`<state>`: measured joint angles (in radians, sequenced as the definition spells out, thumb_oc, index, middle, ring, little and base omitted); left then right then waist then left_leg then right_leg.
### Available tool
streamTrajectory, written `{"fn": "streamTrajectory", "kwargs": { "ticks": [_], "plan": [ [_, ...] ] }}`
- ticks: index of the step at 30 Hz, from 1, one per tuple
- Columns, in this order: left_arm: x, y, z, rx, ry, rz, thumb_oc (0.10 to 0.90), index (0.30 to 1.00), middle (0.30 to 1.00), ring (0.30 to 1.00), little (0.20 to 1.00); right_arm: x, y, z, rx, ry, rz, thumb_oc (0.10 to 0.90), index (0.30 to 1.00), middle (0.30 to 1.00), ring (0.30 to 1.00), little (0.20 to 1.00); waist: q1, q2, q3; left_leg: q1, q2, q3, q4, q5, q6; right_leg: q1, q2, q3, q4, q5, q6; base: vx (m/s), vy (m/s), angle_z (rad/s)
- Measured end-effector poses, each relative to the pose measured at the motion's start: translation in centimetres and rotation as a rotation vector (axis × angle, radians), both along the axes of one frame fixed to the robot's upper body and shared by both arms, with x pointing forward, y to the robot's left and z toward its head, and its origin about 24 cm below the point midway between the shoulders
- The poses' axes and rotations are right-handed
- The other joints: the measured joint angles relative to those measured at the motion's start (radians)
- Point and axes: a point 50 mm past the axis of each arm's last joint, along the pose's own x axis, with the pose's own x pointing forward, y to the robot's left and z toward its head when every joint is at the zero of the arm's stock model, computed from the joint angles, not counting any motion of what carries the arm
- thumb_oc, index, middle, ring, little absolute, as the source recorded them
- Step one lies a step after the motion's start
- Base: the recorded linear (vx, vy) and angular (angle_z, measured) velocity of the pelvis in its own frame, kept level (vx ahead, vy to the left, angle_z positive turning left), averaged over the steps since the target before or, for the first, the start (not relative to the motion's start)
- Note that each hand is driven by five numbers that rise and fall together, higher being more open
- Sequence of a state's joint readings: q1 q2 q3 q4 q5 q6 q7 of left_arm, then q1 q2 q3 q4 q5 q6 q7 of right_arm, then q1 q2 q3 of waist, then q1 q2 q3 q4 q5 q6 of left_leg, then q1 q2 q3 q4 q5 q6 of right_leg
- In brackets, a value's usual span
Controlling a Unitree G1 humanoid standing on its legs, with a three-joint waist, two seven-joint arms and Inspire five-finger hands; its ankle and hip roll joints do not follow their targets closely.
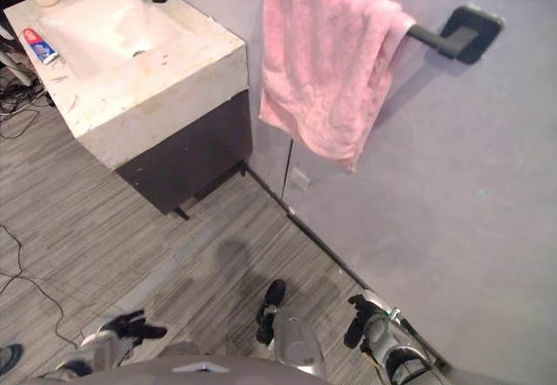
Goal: Organize the bathroom.
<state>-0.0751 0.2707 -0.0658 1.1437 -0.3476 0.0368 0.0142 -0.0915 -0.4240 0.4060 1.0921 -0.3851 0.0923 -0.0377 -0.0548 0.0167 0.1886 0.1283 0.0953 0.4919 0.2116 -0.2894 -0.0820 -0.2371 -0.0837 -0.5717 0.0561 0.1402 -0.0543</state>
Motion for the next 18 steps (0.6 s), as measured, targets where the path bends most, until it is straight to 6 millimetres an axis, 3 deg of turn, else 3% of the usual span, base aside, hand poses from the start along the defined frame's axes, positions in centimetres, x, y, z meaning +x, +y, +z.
{"fn": "streamTrajectory", "kwargs": {
  "ticks": [1, 2, 3, 5, 8, 11, 14, 15, 16, 17, 18],
  "plan": [
    [1.1, 0.2, 0.6, 0.011, -0.054, -0.007, 0.800, 0.900, 0.900, 0.900, 0.900, 0.1, 1.0, -0.3, 0.024, 0.000, 0.004, 0.800, 0.900, 0.900, 0.900, 0.900, 0.004, -0.043, 0.015, 0.005, -0.046, 0.005, -0.057, 0.033, 0.039, -0.017, -0.031, 0.015, -0.007, 0.030, 0.031, -0.24, 0.099, -0.09],
    [1.6, 0.1, 0.8, 0.010, -0.075, -0.013, 0.800, 0.900, 0.900, 0.900, 0.900, 0.2, 1.4, -0.4, 0.035, -0.005, 0.012, 0.800, 0.900, 0.900, 0.900, 0.900, -0.005, -0.057, 0.015, 0.000, -0.069, 0.002, -0.080, 0.046, 0.052, -0.024, -0.047, 0.016, -0.023, 0.041, 0.073, -0.19, 0.081, -0.15],
    [1.8, -0.1, 0.9, 0.004, -0.083, -0.016, 0.800, 0.900, 0.900, 0.900, 0.900, -0.2, 1.6, -0.6, 0.043, 0.007, 0.013, 0.800, 0.900, 0.900, 0.900, 0.900, -0.006, -0.067, 0.018, -0.001, -0.090, 0.005, -0.099, 0.065, 0.073, -0.025, -0.064, 0.015, -0.032, 0.031, 0.096, -0.17, 0.079, 0.00],
    [1.1, -0.3, 0.5, -0.003, -0.066, -0.005, 0.800, 0.900, 0.900, 0.900, 0.900, -2.1, 1.7, -1.2, 0.052, 0.060, 0.000, 0.800, 0.900, 0.900, 0.900, 0.900, -0.007, -0.054, 0.020, -0.002, -0.113, 0.010, -0.129, 0.085, 0.109, -0.033, -0.094, -0.004, -0.020, 0.013, 0.141, -0.23, 0.090, 0.02],
    [-0.2, 0.2, 0.2, 0.008, -0.033, 0.010, 0.800, 0.900, 0.900, 0.900, 0.900, -2.6, 1.6, -1.3, 0.053, 0.070, -0.005, 0.800, 0.900, 0.900, 0.900, 0.900, -0.004, -0.054, 0.022, -0.019, -0.137, 0.007, -0.143, 0.115, 0.124, -0.033, -0.120, 0.013, -0.008, 0.011, 0.173, -0.15, 0.038, 0.10],
    [-1.7, 0.7, -0.1, 0.017, 0.005, 0.032, 0.800, 0.900, 0.900, 0.900, 0.900, -3.9, 1.7, -1.7, 0.067, 0.105, -0.015, 0.800, 0.900, 0.900, 0.900, 0.900, -0.007, -0.045, 0.039, -0.038, -0.149, -0.051, -0.110, 0.119, 0.130, -0.021, -0.120, 0.108, -0.024, 0.020, 0.180, -0.14, 0.015, 0.63],
    [-2.0, 1.1, -0.1, 0.031, 0.015, 0.019, 0.800, 0.900, 0.900, 0.900, 0.900, -4.6, 1.7, -1.8, 0.073, 0.119, -0.026, 0.800, 0.900, 0.900, 0.900, 0.900, -0.005, -0.052, 0.046, -0.051, -0.168, -0.116, -0.082, 0.113, 0.135, -0.003, -0.119, 0.239, -0.023, 0.115, 0.180, -0.19, -0.077, 0.74],
    [-2.0, 0.7, -0.2, 0.026, 0.020, 0.005, 0.800, 0.900, 0.900, 0.900, 0.900, -4.0, 1.4, -1.6, 0.066, 0.102, -0.034, 0.800, 0.900, 0.900, 0.900, 0.900, -0.005, -0.036, 0.062, -0.058, -0.157, -0.147, -0.068, 0.116, 0.139, -0.011, -0.118, 0.354, 0.027, 0.155, 0.152, -0.08, -0.030, 1.56],
    [-0.6, -0.6, -0.2, -0.003, -0.003, -0.021, 0.800, 0.900, 0.900, 0.900, 0.900, -3.7, 0.8, -1.3, 0.051, 0.077, -0.042, 0.800, 0.900, 0.900, 0.900, 0.900, -0.054, 0.014, 0.069, -0.095, -0.139, -0.252, -0.057, 0.137, 0.157, -0.052, -0.105, 0.651, 0.140, 0.119, 0.212, -0.08, 0.060, 1.78],
    [0.3, -0.9, 0.1, -0.005, -0.024, -0.057, 0.800, 0.900, 0.900, 0.900, 0.900, -3.5, 1.0, -1.3, 0.057, 0.084, -0.046, 0.800, 0.900, 0.900, 0.900, 0.900, -0.062, 0.030, 0.083, -0.107, -0.122, -0.309, -0.059, 0.143, 0.166, -0.059, -0.078, 0.772, 0.210, 0.043, 0.235, -0.08, 0.096, 1.92],
    [0.7, -0.8, 0.3, 0.002, -0.028, -0.078, 0.800, 0.900, 0.900, 0.900, 0.900, -3.4, 1.3, -1.5, 0.065, 0.086, -0.047, 0.800, 0.900, 0.900, 0.900, 0.900, -0.065, 0.035, 0.086, -0.114, -0.110, -0.338, -0.065, 0.156, 0.161, -0.051, -0.059, 0.809, 0.242, 0.001, 0.236, -0.08, 0.096, 0.98]
  ]
}}
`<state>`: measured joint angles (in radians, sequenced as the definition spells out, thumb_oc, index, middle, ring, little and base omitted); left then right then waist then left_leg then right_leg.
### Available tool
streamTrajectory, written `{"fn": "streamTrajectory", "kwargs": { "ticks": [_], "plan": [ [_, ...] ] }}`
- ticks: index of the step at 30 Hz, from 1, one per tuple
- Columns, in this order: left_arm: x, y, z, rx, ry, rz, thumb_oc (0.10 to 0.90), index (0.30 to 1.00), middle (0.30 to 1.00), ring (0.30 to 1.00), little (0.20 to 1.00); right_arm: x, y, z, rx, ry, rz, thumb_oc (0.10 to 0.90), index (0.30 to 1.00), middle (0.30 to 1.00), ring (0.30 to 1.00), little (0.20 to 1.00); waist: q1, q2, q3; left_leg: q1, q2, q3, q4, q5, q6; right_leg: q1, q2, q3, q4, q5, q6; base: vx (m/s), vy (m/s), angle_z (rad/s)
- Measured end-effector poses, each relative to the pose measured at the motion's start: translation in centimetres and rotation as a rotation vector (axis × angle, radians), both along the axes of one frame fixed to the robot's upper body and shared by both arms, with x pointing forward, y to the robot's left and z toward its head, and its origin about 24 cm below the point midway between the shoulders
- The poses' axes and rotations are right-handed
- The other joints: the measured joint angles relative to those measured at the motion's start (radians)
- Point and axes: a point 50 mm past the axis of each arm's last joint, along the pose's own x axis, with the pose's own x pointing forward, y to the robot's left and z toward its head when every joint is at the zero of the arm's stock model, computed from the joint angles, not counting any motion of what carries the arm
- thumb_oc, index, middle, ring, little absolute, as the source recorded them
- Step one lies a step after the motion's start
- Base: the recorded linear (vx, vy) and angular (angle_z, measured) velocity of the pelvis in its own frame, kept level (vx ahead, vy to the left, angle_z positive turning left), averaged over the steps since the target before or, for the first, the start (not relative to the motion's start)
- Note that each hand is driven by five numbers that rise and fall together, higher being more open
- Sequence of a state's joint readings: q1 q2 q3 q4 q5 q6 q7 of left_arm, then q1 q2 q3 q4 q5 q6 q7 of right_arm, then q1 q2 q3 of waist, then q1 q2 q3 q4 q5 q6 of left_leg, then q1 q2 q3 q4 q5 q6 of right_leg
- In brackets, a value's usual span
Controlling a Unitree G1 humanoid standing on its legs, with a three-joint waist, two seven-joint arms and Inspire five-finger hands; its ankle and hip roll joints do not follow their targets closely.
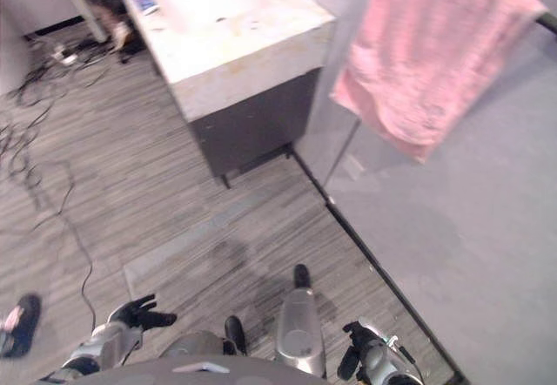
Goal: Organize the bathroom.
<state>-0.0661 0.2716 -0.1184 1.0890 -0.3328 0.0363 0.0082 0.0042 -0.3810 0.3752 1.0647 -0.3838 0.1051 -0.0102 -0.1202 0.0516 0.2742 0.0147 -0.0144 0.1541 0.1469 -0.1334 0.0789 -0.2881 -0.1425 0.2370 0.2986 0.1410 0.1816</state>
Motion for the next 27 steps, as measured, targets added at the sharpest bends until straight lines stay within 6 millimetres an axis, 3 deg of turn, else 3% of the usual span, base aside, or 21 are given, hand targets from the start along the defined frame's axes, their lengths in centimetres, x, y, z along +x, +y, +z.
{"fn": "streamTrajectory", "kwargs": {
  "ticks": [1, 2, 3, 4, 5, 6, 7, 9, 14, 15, 16, 17, 18, 19, 20, 21, 23, 25, 27],
  "plan": [
    [0.1, 0.4, 0.1, 0.017, 0.018, -0.024, 0.800, 0.900, 0.900, 0.900, 0.900, -0.3, 0.3, -0.3, 0.012, 0.006, -0.012, 0.800, 0.900, 0.900, 0.900, 0.900, 0.002, 0.004, 0.001, -0.006, 0.004, -0.029, -0.019, 0.029, -0.015, 0.019, 0.018, 0.008, 0.016, -0.052, 0.000, -0.06, 0.017, 0.89],
    [0.2, 0.9, 0.2, 0.044, 0.038, -0.062, 0.800, 0.900, 0.900, 0.900, 0.900, -0.4, 0.8, -0.4, 0.024, -0.001, -0.028, 0.800, 0.900, 0.900, 0.900, 0.900, -0.003, -0.009, 0.000, -0.007, 0.002, -0.055, -0.038, 0.047, -0.022, 0.041, 0.032, -0.007, 0.014, -0.094, 0.000, -0.10, -0.028, 0.53],
    [-0.6, 2.4, 0.4, 0.090, 0.062, -0.060, 0.800, 0.900, 0.900, 0.900, 0.900, 0.5, 1.9, -0.5, 0.051, -0.022, -0.022, 0.800, 0.900, 0.900, 0.900, 0.900, 0.026, -0.086, -0.003, 0.006, -0.033, -0.030, -0.085, 0.066, -0.034, 0.050, 0.016, -0.158, -0.046, -0.086, -0.044, -0.12, -0.045, -0.28],
    [-1.4, 2.8, 0.2, 0.102, 0.089, -0.033, 0.800, 0.900, 0.900, 0.900, 0.900, 2.0, 2.2, -0.2, 0.054, -0.065, -0.004, 0.800, 0.900, 0.900, 0.900, 0.900, 0.046, -0.102, 0.005, -0.013, -0.038, 0.014, -0.063, 0.054, -0.048, 0.053, 0.001, -0.184, -0.103, -0.087, -0.068, -0.10, -0.039, -0.61],
    [-1.4, 2.8, 0.2, 0.102, 0.089, -0.033, 0.800, 0.900, 0.900, 0.900, 0.900, 2.0, 2.2, -0.2, 0.054, -0.065, -0.004, 0.800, 0.900, 0.900, 0.900, 0.900, 0.046, -0.102, 0.005, -0.013, -0.038, 0.014, -0.063, 0.054, -0.048, 0.053, 0.001, -0.184, -0.103, -0.087, -0.068, -0.06, -0.036, -0.66],
    [-2.2, 2.3, -0.3, 0.079, 0.117, 0.008, 0.800, 0.900, 0.900, 0.900, 0.900, 3.6, 1.9, 0.5, 0.041, -0.118, 0.011, 0.800, 0.900, 0.900, 0.900, 0.900, 0.018, -0.080, 0.027, -0.051, -0.018, 0.025, -0.023, 0.032, -0.051, 0.069, 0.007, -0.191, -0.164, -0.058, -0.053, -0.05, -0.032, -0.02],
    [-2.3, 1.5, -0.6, 0.061, 0.121, 0.012, 0.800, 0.900, 0.900, 0.900, 0.900, 3.7, 1.4, 0.7, 0.027, -0.126, 0.015, 0.800, 0.900, 0.900, 0.900, 0.900, 0.001, -0.061, 0.042, -0.060, -0.011, 0.014, -0.009, 0.028, -0.052, 0.088, 0.016, -0.200, -0.190, -0.050, -0.050, -0.06, -0.043, 0.09],
    [-1.5, 0.4, -0.6, 0.036, 0.068, -0.004, 0.800, 0.900, 0.900, 0.900, 0.900, 2.5, 0.8, 0.5, 0.011, -0.094, 0.002, 0.800, 0.900, 0.900, 0.900, 0.900, 0.002, -0.044, 0.057, -0.057, 0.001, -0.013, 0.006, 0.023, -0.054, 0.116, 0.030, -0.209, -0.196, -0.057, -0.062, -0.03, -0.037, 0.36],
    [0.6, 0.1, 0.2, 0.032, -0.023, -0.024, 0.800, 0.900, 0.900, 0.900, 0.900, 1.2, 0.5, 0.1, 0.001, -0.065, -0.010, 0.800, 0.900, 0.900, 0.900, 0.900, 0.003, -0.039, 0.079, -0.061, 0.012, -0.065, 0.006, 0.034, -0.068, 0.132, 0.044, -0.236, -0.174, -0.089, -0.090, 0.02, -0.059, 0.34],
    [0.7, 0.0, 0.2, 0.028, -0.030, -0.022, 0.800, 0.900, 0.900, 0.900, 0.900, 1.3, 0.4, 0.1, 0.000, -0.067, -0.011, 0.800, 0.900, 0.900, 0.900, 0.900, 0.006, -0.031, 0.080, -0.061, 0.014, -0.078, 0.009, 0.050, -0.094, 0.133, 0.055, -0.248, -0.161, -0.103, -0.097, -0.01, -0.055, 0.45],
    [1.1, 0.1, 0.4, 0.026, -0.047, 0.012, 0.800, 0.900, 0.900, 0.900, 0.900, 1.6, 0.8, 0.1, 0.010, -0.080, -0.018, 0.800, 0.900, 0.900, 0.900, 0.900, -0.007, -0.023, 0.082, -0.083, 0.019, -0.109, 0.060, 0.052, -0.129, 0.136, 0.090, -0.238, -0.128, -0.158, -0.143, -0.04, -0.008, 0.96],
    [2.2, 0.3, 0.9, 0.028, -0.088, 0.028, 0.800, 0.900, 0.900, 0.900, 0.900, 1.6, 1.3, 0.0, 0.032, -0.078, -0.021, 0.800, 0.900, 0.900, 0.900, 0.900, -0.022, -0.047, 0.089, -0.172, 0.006, -0.120, 0.203, 0.072, -0.175, 0.142, 0.078, -0.218, -0.124, -0.166, -0.169, -0.04, 0.081, 1.04],
    [3.1, 0.3, 1.4, 0.030, -0.124, 0.025, 0.800, 0.900, 0.900, 0.900, 0.900, 1.3, 1.3, -0.1, 0.037, -0.069, -0.035, 0.800, 0.900, 0.900, 0.900, 0.900, -0.007, -0.064, 0.097, -0.238, -0.003, -0.135, 0.330, 0.100, -0.207, 0.122, 0.070, -0.198, -0.090, -0.179, -0.189, 0.02, 0.200, 0.54],
    [3.1, 0.3, 1.4, 0.032, -0.125, 0.024, 0.800, 0.900, 0.900, 0.900, 0.900, 2.0, 0.8, 0.2, 0.027, -0.088, -0.030, 0.800, 0.900, 0.900, 0.900, 0.900, 0.024, -0.069, 0.101, -0.284, -0.008, -0.163, 0.428, 0.119, -0.216, 0.125, 0.065, -0.178, -0.064, -0.186, -0.190, 0.05, 0.290, -0.23],
    [2.6, 0.3, 1.1, 0.028, -0.107, 0.038, 0.800, 0.900, 0.900, 0.900, 0.900, 2.9, 0.3, 0.6, 0.009, -0.118, -0.032, 0.800, 0.900, 0.900, 0.900, 0.900, 0.027, -0.072, 0.103, -0.310, 0.011, -0.167, 0.490, 0.110, -0.200, 0.119, 0.062, -0.183, -0.057, -0.178, -0.183, 0.07, 0.314, -0.42],
    [2.1, 0.8, 1.0, 0.029, -0.092, 0.067, 0.800, 0.900, 0.900, 0.900, 0.900, 3.7, 0.0, 1.1, -0.002, -0.152, -0.039, 0.800, 0.900, 0.900, 0.900, 0.900, 0.020, -0.059, 0.097, -0.318, 0.066, -0.170, 0.475, 0.078, -0.189, 0.126, 0.079, -0.194, -0.069, -0.175, -0.182, 0.03, 0.263, -0.27],
    [1.5, 1.7, 1.0, 0.056, -0.077, 0.081, 0.800, 0.900, 0.900, 0.900, 0.900, 4.7, -0.5, 1.6, -0.018, -0.206, -0.050, 0.800, 0.900, 0.900, 0.900, 0.900, -0.004, -0.050, 0.091, -0.262, 0.152, -0.177, 0.313, 0.052, -0.156, 0.130, 0.093, -0.205, -0.078, -0.174, -0.184, 0.00, 0.291, 0.00],
    [2.1, 1.6, 1.2, 0.061, -0.089, 0.057, 0.800, 0.900, 0.900, 0.900, 0.900, 5.8, -1.4, 2.4, -0.057, -0.246, -0.050, 0.800, 0.900, 0.900, 0.900, 0.900, -0.027, -0.028, 0.081, -0.240, 0.172, -0.239, 0.226, 0.061, -0.168, 0.086, 0.089, -0.195, -0.029, -0.197, -0.164, -0.10, 0.302, 0.09],
    [4.9, 0.1, 2.2, 0.021, -0.164, 0.044, 0.800, 0.900, 0.900, 0.900, 0.900, 6.8, -2.5, 3.2, -0.100, -0.248, -0.029, 0.800, 0.900, 0.900, 0.900, 0.900, -0.022, -0.014, 0.099, -0.213, 0.159, -0.160, 0.130, 0.061, -0.163, 0.004, 0.055, -0.184, 0.050, -0.200, -0.112, -0.09, 0.362, 0.06]
  ]
}}
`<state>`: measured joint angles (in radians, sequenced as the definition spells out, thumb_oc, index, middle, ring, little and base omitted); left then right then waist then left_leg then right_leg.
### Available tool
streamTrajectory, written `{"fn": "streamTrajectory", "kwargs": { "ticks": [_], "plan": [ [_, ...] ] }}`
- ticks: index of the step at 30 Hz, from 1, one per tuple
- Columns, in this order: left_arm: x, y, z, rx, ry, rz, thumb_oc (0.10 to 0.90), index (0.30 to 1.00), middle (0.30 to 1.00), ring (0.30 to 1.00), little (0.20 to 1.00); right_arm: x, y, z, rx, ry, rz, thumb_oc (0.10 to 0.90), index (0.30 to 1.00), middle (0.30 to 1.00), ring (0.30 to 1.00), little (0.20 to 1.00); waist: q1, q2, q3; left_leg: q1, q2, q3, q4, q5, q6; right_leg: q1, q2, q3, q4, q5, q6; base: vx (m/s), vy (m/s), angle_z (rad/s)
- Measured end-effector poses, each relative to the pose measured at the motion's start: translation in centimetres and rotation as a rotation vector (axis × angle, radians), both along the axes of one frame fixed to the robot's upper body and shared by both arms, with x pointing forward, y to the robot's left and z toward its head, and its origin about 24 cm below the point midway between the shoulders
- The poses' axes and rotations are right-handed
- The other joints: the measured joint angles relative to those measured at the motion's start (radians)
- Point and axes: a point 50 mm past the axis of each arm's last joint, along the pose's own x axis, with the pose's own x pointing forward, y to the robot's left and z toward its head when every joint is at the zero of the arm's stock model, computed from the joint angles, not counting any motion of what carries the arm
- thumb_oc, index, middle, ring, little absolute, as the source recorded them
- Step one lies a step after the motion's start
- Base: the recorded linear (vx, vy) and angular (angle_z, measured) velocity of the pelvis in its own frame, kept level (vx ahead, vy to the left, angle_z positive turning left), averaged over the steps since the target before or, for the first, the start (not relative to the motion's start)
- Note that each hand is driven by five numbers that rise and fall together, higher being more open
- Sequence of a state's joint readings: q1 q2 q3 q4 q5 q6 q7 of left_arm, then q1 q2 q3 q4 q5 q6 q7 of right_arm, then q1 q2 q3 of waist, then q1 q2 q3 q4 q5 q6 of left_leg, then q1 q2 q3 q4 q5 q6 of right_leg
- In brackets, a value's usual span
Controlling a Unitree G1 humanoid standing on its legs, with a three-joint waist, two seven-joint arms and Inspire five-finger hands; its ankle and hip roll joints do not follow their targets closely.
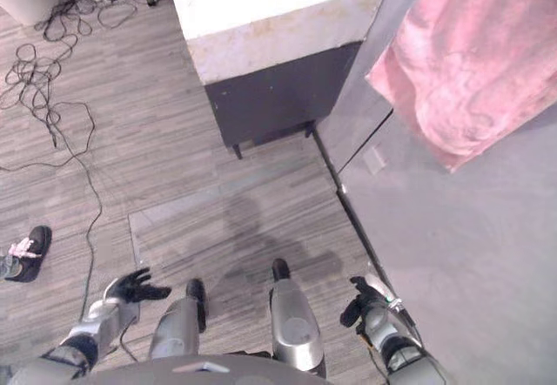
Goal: Organize the bathroom.
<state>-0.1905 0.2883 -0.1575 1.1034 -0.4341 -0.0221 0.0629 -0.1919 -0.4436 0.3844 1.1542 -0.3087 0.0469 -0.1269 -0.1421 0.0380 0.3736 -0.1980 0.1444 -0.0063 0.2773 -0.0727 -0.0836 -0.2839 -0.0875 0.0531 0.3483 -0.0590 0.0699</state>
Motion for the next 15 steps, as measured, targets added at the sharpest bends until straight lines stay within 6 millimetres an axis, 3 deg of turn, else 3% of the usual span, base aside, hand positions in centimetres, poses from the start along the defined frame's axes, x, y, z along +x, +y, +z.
{"fn": "streamTrajectory", "kwargs": {
  "ticks": [1, 2, 3, 6, 10, 13, 15],
  "plan": [
    [1.3, -0.6, 0.5, 0.003, -0.025, -0.036, 0.800, 0.900, 0.900, 0.900, 0.900, 0.2, 0.0, 0.1, -0.001, -0.004, -0.001, 0.800, 0.900, 0.900, 0.900, 0.900, -0.002, -0.012, 0.016, 0.012, -0.010, 0.043, -0.035, 0.009, -0.029, -0.015, -0.031, 0.001, 0.025, -0.009, 0.015, -0.02, 0.197, 0.25],
    [2.0, -0.9, 0.9, -0.001, -0.043, -0.052, 0.800, 0.900, 0.900, 0.900, 0.900, 0.3, 0.1, 0.1, 0.002, -0.003, 0.000, 0.800, 0.900, 0.900, 0.900, 0.900, -0.001, -0.025, 0.024, 0.014, -0.039, 0.045, -0.043, 0.023, -0.016, -0.019, -0.049, 0.016, 0.028, -0.007, 0.025, -0.02, 0.192, 0.16],
    [2.4, -1.3, 1.0, -0.005, -0.057, -0.073, 0.800, 0.900, 0.900, 0.900, 0.900, 0.4, 0.7, -0.1, 0.032, 0.004, 0.016, 0.800, 0.900, 0.900, 0.900, 0.900, 0.019, -0.040, 0.035, 0.013, -0.078, 0.067, -0.027, 0.019, -0.002, -0.012, -0.098, 0.035, -0.001, 0.011, 0.055, -0.01, 0.195, -0.02],
    [2.0, -0.9, 0.9, 0.002, -0.045, -0.064, 0.800, 0.900, 0.900, 0.900, 0.900, 0.5, 1.3, -0.1, 0.066, -0.013, 0.043, 0.800, 0.900, 0.900, 0.900, 0.900, 0.025, -0.025, 0.048, -0.006, -0.120, 0.080, 0.023, -0.015, 0.048, 0.029, -0.141, 0.041, -0.075, 0.038, 0.076, 0.01, 0.175, 0.01],
    [-0.8, 1.1, 0.0, 0.030, 0.022, -0.009, 0.800, 0.900, 0.900, 0.900, 0.900, 0.6, 2.2, -0.2, 0.101, -0.024, 0.062, 0.800, 0.900, 0.900, 0.900, 0.900, 0.034, -0.009, 0.056, -0.005, -0.156, 0.101, 0.077, -0.057, 0.086, 0.091, -0.181, 0.048, -0.156, 0.061, 0.074, 0.04, 0.244, 0.01],
    [-3.0, 1.6, -0.9, 0.021, 0.089, 0.003, 0.800, 0.900, 0.900, 0.900, 0.900, -0.2, 1.4, -0.3, 0.102, -0.024, -0.010, 0.800, 0.900, 0.900, 0.900, 0.900, 0.057, -0.013, 0.054, -0.002, -0.181, 0.119, 0.139, -0.104, 0.127, 0.119, -0.211, 0.051, -0.173, 0.079, 0.053, 0.08, 0.319, -0.14],
    [-3.5, 1.6, -1.2, 0.012, 0.106, 0.000, 0.800, 0.900, 0.900, 0.900, 0.900, -0.6, 1.0, -0.4, 0.094, -0.011, -0.012, 0.800, 0.900, 0.900, 0.900, 0.900, 0.063, -0.020, 0.052, 0.003, -0.186, 0.143, 0.151, -0.121, 0.142, 0.082, -0.216, 0.032, -0.119, 0.156, 0.058, 0.08, 0.221, -0.31]
  ]
}}
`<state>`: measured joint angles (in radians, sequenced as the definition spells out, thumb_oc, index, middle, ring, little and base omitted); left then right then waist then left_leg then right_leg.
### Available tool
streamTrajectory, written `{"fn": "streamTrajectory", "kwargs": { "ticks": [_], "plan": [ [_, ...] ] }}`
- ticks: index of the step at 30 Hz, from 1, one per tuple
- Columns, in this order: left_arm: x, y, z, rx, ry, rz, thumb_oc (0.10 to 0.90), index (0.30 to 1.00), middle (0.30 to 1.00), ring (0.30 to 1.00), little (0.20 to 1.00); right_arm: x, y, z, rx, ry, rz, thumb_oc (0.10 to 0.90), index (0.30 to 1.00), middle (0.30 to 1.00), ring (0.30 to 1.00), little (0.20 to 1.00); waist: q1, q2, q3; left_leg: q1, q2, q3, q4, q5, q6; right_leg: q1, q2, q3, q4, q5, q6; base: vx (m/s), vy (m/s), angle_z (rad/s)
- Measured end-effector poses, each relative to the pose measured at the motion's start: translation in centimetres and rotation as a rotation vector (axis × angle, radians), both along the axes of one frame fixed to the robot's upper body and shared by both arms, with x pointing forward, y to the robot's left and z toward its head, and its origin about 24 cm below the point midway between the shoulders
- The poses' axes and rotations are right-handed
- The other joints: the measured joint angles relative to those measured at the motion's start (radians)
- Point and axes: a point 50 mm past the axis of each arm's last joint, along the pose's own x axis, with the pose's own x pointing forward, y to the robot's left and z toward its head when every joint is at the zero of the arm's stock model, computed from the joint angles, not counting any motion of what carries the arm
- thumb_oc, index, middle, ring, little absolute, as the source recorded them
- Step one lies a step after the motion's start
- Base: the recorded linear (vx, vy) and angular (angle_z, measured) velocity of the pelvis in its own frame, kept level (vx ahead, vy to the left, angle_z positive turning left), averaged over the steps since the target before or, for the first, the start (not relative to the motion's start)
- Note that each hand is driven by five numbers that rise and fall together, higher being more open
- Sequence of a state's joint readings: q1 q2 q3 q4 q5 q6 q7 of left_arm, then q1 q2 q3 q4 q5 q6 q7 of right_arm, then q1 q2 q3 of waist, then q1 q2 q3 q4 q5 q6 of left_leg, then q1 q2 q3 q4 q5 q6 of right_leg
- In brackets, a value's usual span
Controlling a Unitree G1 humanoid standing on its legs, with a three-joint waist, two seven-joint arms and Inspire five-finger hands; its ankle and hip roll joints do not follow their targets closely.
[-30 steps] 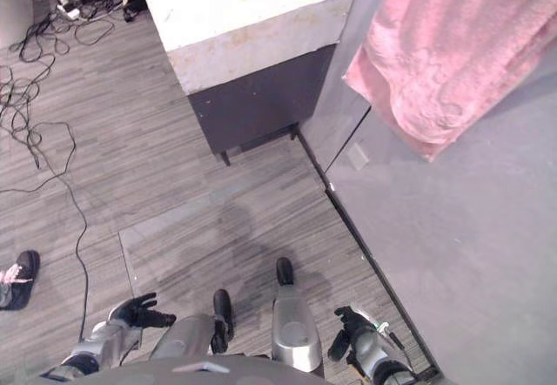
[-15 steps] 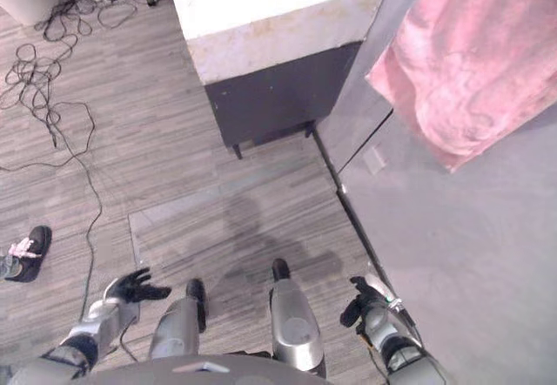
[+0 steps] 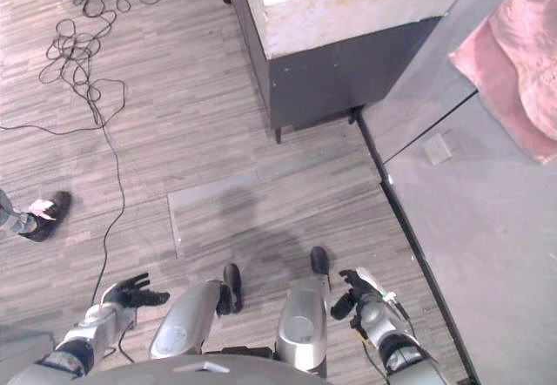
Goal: Organize the bathroom.
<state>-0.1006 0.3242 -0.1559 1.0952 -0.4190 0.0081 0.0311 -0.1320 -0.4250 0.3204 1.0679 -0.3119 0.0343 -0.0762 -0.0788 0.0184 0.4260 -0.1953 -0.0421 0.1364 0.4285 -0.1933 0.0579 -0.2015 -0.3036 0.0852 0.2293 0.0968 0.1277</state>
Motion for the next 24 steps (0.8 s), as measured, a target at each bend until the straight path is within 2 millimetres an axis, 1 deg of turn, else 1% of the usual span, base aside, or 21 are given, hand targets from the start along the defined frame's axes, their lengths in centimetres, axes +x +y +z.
{"fn": "streamTrajectory", "kwargs": {
  "ticks": [1, 3, 4, 5, 6, 7, 8, 9, 10, 11, 13, 15, 16, 17, 18, 19, 20, 21, 22, 23, 24],
  "plan": [
    [-0.2, 0.0, -0.1, -0.003, 0.009, -0.005, 0.800, 0.900, 0.900, 0.900, 0.900, 0.1, 0.0, 0.0, 0.002, -0.004, 0.005, 0.800, 0.900, 0.900, 0.900, 0.900, 0.004, -0.005, -0.002, 0.006, 0.004, 0.018, -0.002, -0.005, 0.011, -0.029, -0.006, -0.030, 0.035, 0.036, -0.014, 0.12, 0.158, -0.50],
    [-0.7, -0.2, -0.4, -0.003, 0.033, -0.015, 0.800, 0.900, 0.900, 0.900, 0.900, -0.1, 0.2, 0.0, 0.001, 0.010, 0.049, 0.800, 0.900, 0.900, 0.900, 0.900, 0.016, -0.024, -0.007, 0.058, 0.009, 0.068, -0.039, -0.012, 0.023, -0.068, -0.002, -0.078, 0.103, 0.071, -0.023, 0.15, 0.087, -0.71],
    [-1.4, -0.2, -0.6, -0.003, 0.051, -0.012, 0.800, 0.900, 0.900, 0.900, 0.900, -0.5, 0.4, -0.2, 0.009, 0.015, 0.057, 0.800, 0.900, 0.900, 0.900, 0.900, 0.015, -0.027, -0.021, 0.079, 0.009, 0.067, -0.061, -0.002, 0.031, -0.076, 0.031, -0.068, 0.117, 0.024, 0.004, 0.22, 0.081, -0.45],
    [-1.5, -0.1, -0.6, -0.001, 0.051, -0.015, 0.800, 0.900, 0.900, 0.900, 0.900, -1.3, 0.7, -0.5, 0.023, 0.023, 0.071, 0.800, 0.900, 0.900, 0.900, 0.900, -0.015, -0.026, -0.058, 0.085, 0.018, 0.050, -0.109, 0.022, 0.039, -0.079, 0.117, -0.045, 0.105, -0.041, 0.018, 0.19, 0.067, 0.08],
    [-0.9, 0.1, -0.3, 0.005, 0.038, -0.026, 0.800, 0.900, 0.900, 0.900, 0.900, -2.0, 0.9, -0.8, 0.029, 0.036, 0.085, 0.800, 0.900, 0.900, 0.900, 0.900, -0.038, -0.028, -0.067, 0.092, 0.016, 0.026, -0.151, 0.055, 0.043, -0.082, 0.180, -0.022, 0.100, -0.085, 0.023, 0.17, 0.042, 0.51],
    [-0.6, 0.3, -0.2, 0.011, 0.032, -0.032, 0.800, 0.900, 0.900, 0.900, 0.900, -2.3, 1.2, -1.0, 0.033, 0.045, 0.100, 0.800, 0.900, 0.900, 0.900, 0.900, -0.055, -0.036, -0.071, 0.103, 0.007, 0.005, -0.195, 0.079, 0.051, -0.090, 0.224, -0.014, 0.099, -0.111, 0.015, 0.07, -0.013, 0.66],
    [0.0, 0.4, 0.2, 0.016, 0.014, -0.042, 0.800, 0.900, 0.900, 0.900, 0.900, -2.8, 1.3, -1.2, 0.035, 0.061, 0.107, 0.800, 0.900, 0.900, 0.900, 0.900, -0.069, -0.047, -0.078, 0.113, -0.015, 0.001, -0.238, 0.108, 0.039, -0.112, 0.238, -0.038, 0.100, -0.117, 0.003, 0.06, -0.037, 0.55],
    [0.8, 0.3, 0.4, 0.016, -0.005, -0.052, 0.800, 0.900, 0.900, 0.900, 0.900, -3.2, 1.2, -1.3, 0.029, 0.076, 0.099, 0.800, 0.900, 0.900, 0.900, 0.900, -0.070, -0.073, -0.084, 0.126, -0.043, 0.004, -0.267, 0.120, 0.045, -0.133, 0.233, -0.068, 0.099, -0.115, -0.002, 0.04, -0.054, 0.28],
    [1.1, 0.1, 0.6, 0.012, -0.021, -0.056, 0.800, 0.900, 0.900, 0.900, 0.900, -3.2, 1.1, -1.3, 0.020, 0.082, 0.097, 0.800, 0.900, 0.900, 0.900, 0.900, -0.067, -0.080, -0.081, 0.134, -0.058, 0.037, -0.280, 0.126, 0.048, -0.145, 0.220, -0.112, 0.097, -0.114, -0.005, 0.02, -0.054, -0.19],
    [1.5, -0.2, 0.8, 0.005, -0.040, -0.055, 0.800, 0.900, 0.900, 0.900, 0.900, -2.8, 0.9, -1.1, 0.010, 0.072, 0.106, 0.800, 0.900, 0.900, 0.900, 0.900, -0.059, -0.077, -0.077, 0.135, -0.065, 0.056, -0.273, 0.113, 0.049, -0.162, 0.221, -0.130, 0.096, -0.113, -0.008, 0.05, -0.049, -0.35],
    [2.0, -1.0, 0.8, -0.009, -0.049, -0.069, 0.800, 0.900, 0.900, 0.900, 0.900, -1.6, 1.0, -0.6, -0.005, 0.046, 0.127, 0.800, 0.900, 0.900, 0.900, 0.900, -0.080, -0.034, -0.059, 0.136, -0.071, 0.036, -0.275, 0.101, 0.034, -0.128, 0.235, -0.085, 0.039, -0.108, -0.024, 0.08, -0.041, 0.01],
    [2.1, -1.4, 0.7, -0.018, -0.057, -0.070, 0.800, 0.900, 0.900, 0.900, 0.900, -1.6, 1.2, -0.7, -0.001, 0.051, 0.136, 0.800, 0.900, 0.900, 0.900, 0.900, -0.081, -0.005, -0.062, 0.143, -0.066, 0.016, -0.271, 0.094, 0.016, -0.071, 0.245, -0.083, -0.032, -0.065, -0.068, 0.04, -0.046, 0.30],
    [2.0, -1.5, 0.6, -0.020, -0.053, -0.068, 0.800, 0.900, 0.900, 0.900, 0.900, -1.7, 1.2, -0.8, 0.000, 0.055, 0.139, 0.800, 0.900, 0.900, 0.900, 0.900, -0.088, 0.009, -0.056, 0.139, -0.060, 0.001, -0.222, 0.087, -0.015, -0.038, 0.256, -0.089, -0.048, -0.047, -0.094, 0.03, -0.020, 0.37],
    [2.2, -1.6, 0.7, -0.018, -0.058, -0.066, 0.800, 0.900, 0.900, 0.900, 0.900, -1.3, 1.4, -0.7, -0.002, 0.050, 0.147, 0.800, 0.900, 0.900, 0.900, 0.900, -0.084, 0.010, -0.055, 0.073, -0.053, -0.011, -0.071, 0.079, -0.036, -0.034, 0.245, -0.098, -0.035, -0.069, -0.116, 0.02, -0.005, 0.32],
    [2.2, -1.6, 0.7, -0.018, -0.058, -0.066, 0.800, 0.900, 0.900, 0.900, 0.900, -1.3, 1.4, -0.7, -0.002, 0.050, 0.147, 0.800, 0.900, 0.900, 0.900, 0.900, -0.084, 0.010, -0.055, 0.073, -0.053, -0.011, -0.071, 0.079, -0.036, -0.034, 0.245, -0.098, -0.035, -0.069, -0.116, 0.05, 0.054, 0.22],
    [2.6, -1.7, 0.8, -0.019, -0.062, -0.064, 0.800, 0.900, 0.900, 0.900, 0.900, -0.8, 1.4, -0.5, -0.007, 0.040, 0.152, 0.800, 0.900, 0.900, 0.900, 0.900, -0.072, 0.007, -0.055, -0.014, -0.053, -0.037, 0.097, 0.105, -0.081, -0.035, 0.233, -0.100, -0.019, -0.082, -0.135, 0.12, 0.241, -0.05],
    [3.0, -2.0, 0.9, -0.027, -0.069, -0.058, 0.800, 0.900, 0.900, 0.900, 0.900, 0.5, 1.2, -0.1, -0.024, 0.027, 0.155, 0.800, 0.900, 0.900, 0.900, 0.900, -0.057, 0.003, -0.053, -0.133, -0.008, -0.086, 0.331, 0.114, -0.125, -0.033, 0.235, -0.101, -0.003, -0.087, -0.139, 0.13, 0.397, -0.12],
    [2.6, -1.8, 0.6, -0.022, -0.050, -0.050, 0.800, 0.900, 0.900, 0.900, 0.900, 0.9, 1.4, 0.1, -0.019, 0.009, 0.162, 0.800, 0.900, 0.900, 0.900, 0.900, -0.062, 0.001, -0.055, -0.128, 0.059, -0.089, 0.326, 0.091, -0.121, -0.022, 0.244, -0.107, -0.005, -0.089, -0.140, 0.10, 0.387, -0.25],
    [2.2, -1.5, 0.5, -0.015, -0.034, -0.043, 0.800, 0.900, 0.900, 0.900, 0.900, 1.1, 1.5, 0.2, -0.015, -0.011, 0.164, 0.800, 0.900, 0.900, 0.900, 0.900, -0.065, -0.002, -0.059, -0.090, 0.138, -0.094, 0.222, 0.082, -0.130, -0.018, 0.255, -0.110, -0.005, -0.094, -0.140, 0.00, 0.336, -0.12],
    [1.9, -1.5, 0.3, -0.015, -0.026, -0.048, 0.800, 0.900, 0.900, 0.900, 0.900, 1.1, 1.4, 0.3, -0.020, -0.021, 0.155, 0.800, 0.900, 0.900, 0.900, 0.900, -0.073, 0.003, -0.075, -0.041, 0.205, -0.115, 0.046, 0.084, -0.138, -0.024, 0.260, -0.111, -0.004, -0.103, -0.134, 0.02, 0.310, -0.03],
    [2.0, -1.7, 0.3, -0.017, -0.026, -0.058, 0.800, 0.900, 0.900, 0.900, 0.900, 1.3, 1.0, 0.5, -0.034, -0.035, 0.146, 0.800, 0.900, 0.900, 0.900, 0.900, -0.084, 0.006, -0.076, -0.007, 0.247, -0.138, -0.057, 0.096, -0.154, -0.033, 0.263, -0.109, 0.009, -0.109, -0.135, 0.01, 0.324, 0.04]
  ]
}}
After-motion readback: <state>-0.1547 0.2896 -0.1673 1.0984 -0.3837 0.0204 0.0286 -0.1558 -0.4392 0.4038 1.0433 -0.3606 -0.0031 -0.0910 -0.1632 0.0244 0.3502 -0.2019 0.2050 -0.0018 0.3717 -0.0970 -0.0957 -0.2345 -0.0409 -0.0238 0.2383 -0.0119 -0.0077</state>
